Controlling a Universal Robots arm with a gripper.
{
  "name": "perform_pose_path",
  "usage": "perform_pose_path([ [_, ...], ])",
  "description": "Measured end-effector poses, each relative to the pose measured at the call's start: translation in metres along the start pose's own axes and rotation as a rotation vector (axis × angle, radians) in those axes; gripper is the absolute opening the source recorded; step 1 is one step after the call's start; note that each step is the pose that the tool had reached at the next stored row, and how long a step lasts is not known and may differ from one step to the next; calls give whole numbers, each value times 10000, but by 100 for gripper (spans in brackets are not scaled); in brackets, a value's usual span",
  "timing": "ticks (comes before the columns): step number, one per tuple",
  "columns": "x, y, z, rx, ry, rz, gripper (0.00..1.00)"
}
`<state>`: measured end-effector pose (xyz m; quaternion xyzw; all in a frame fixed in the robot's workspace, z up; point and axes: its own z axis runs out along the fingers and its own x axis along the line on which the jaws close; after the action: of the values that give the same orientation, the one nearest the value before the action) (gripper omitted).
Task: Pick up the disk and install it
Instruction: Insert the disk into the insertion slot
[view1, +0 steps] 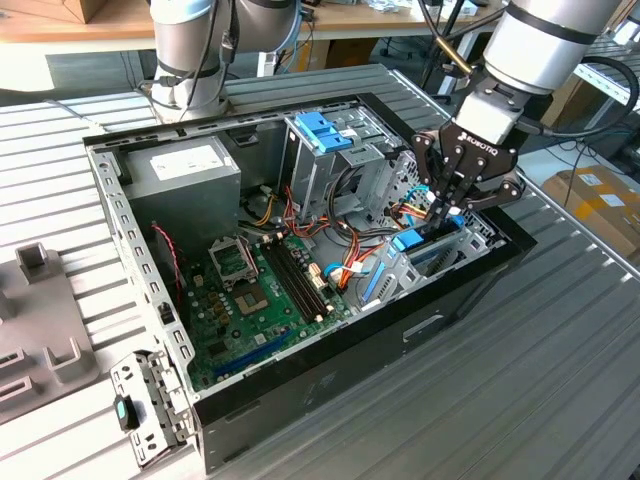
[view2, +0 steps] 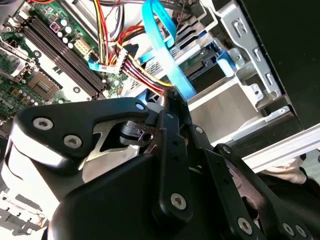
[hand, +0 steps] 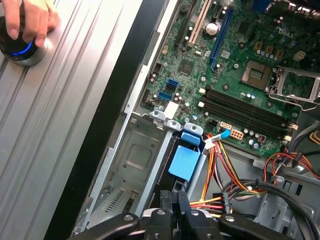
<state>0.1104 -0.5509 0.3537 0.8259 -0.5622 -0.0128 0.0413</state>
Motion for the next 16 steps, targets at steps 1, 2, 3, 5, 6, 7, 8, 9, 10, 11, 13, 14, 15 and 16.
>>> perform_pose_path([
  [1,0,0,0,0,0,-1,16],
  [2,-1,0,0,0,0,-2,16],
  [3,-1,0,0,0,1,-1,16],
  [5,-1,1,0,0,1,-1,16],
  [6,-1,2,0,0,0,0,16],
  [7,-2,2,0,0,1,-1,16],
  [8,-2,2,0,0,1,0,16],
  [9,-2,3,0,0,0,0,16],
  [10,-2,3,0,0,0,0,16],
  [11,-2,3,0,0,0,-1,18],
  [13,-2,4,0,0,1,0,24],
  [14,-3,4,0,0,0,-1,24],
  [15,-3,4,0,0,0,0,24],
  [16,-3,4,0,0,0,0,24],
])
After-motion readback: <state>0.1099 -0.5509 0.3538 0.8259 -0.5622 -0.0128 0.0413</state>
